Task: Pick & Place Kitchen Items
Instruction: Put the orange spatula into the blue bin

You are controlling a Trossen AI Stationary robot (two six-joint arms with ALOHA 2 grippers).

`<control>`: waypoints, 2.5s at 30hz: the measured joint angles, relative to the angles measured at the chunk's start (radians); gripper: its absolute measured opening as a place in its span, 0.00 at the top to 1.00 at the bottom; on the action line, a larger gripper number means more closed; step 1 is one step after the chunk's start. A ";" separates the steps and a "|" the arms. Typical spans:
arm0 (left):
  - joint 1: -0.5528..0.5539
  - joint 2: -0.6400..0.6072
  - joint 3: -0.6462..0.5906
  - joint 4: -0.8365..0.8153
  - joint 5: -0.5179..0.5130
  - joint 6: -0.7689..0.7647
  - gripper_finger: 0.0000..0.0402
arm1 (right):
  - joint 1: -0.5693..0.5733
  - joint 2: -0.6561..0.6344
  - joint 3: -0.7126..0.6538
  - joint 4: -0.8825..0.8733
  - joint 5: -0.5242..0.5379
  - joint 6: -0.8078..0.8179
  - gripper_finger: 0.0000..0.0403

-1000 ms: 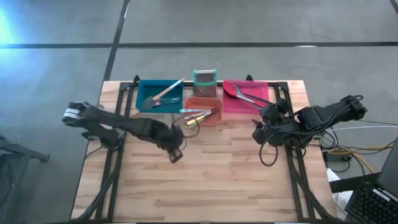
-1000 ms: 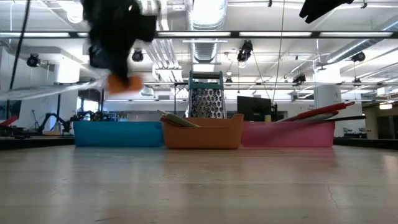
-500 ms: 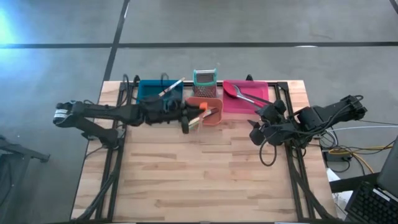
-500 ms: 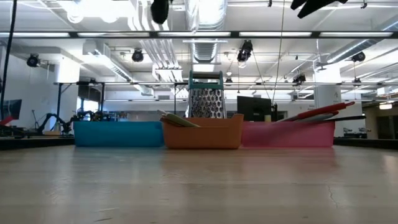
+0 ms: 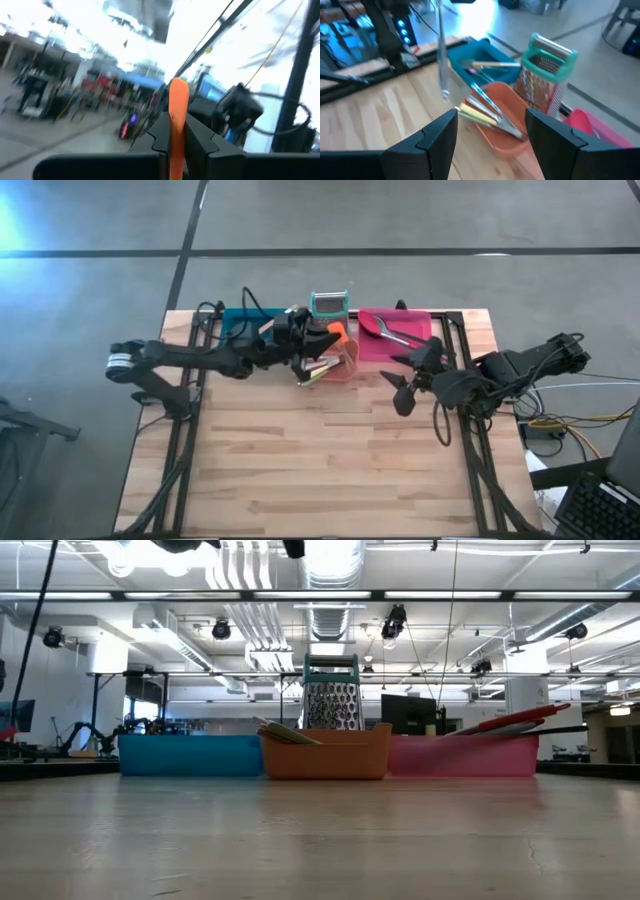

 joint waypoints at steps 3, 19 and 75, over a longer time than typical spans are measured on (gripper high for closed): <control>0.007 0.042 0.000 0.122 0.023 -0.007 0.93 | 0.000 0.000 0.000 0.052 -0.001 -0.016 0.44; 0.034 0.178 0.142 0.219 0.226 -0.057 0.93 | 0.000 0.000 0.000 0.117 -0.089 -0.019 0.44; 0.059 0.315 0.353 -0.038 0.490 -0.226 0.53 | -0.008 -0.002 0.047 0.127 -0.076 -0.080 0.98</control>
